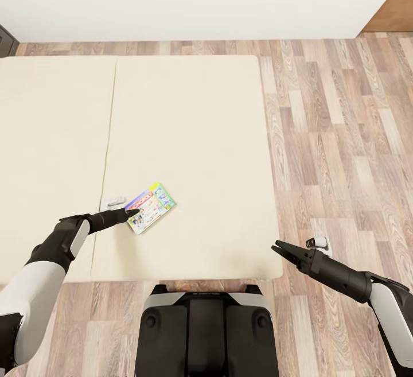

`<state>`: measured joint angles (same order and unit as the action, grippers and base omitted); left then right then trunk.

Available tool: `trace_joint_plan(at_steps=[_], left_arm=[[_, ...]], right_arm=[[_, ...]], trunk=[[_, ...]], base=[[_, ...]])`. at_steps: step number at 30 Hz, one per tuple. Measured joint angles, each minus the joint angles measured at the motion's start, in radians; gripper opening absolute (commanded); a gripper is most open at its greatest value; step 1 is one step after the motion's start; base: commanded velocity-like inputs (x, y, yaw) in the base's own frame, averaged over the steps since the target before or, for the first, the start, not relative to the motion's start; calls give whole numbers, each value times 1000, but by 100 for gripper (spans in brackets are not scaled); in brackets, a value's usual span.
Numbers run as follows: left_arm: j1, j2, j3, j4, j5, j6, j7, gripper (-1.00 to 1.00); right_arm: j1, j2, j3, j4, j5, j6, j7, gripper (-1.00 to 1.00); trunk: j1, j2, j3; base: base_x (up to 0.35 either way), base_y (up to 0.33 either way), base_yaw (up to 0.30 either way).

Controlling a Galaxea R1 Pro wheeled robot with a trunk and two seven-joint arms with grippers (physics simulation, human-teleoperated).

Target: Put all the toys in the child's room - the three board games (two on the bed and one on the table), the two jigsaw puzzles on the table, and the tennis ball on the table - inside the toy box on the table in the child's room.

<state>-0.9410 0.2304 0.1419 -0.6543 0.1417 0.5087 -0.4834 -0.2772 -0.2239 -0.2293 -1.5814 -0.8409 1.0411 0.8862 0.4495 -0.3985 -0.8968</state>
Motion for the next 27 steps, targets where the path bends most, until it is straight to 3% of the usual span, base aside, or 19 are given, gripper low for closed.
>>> trace_joint_plan(at_steps=[27], left_arm=[[0,-2,0,0,0,-1,1,100]], right_arm=[[0,0,0,0,0,0,2,100]], trunk=[[0,0,-7]], base=[[0,-19,0]])
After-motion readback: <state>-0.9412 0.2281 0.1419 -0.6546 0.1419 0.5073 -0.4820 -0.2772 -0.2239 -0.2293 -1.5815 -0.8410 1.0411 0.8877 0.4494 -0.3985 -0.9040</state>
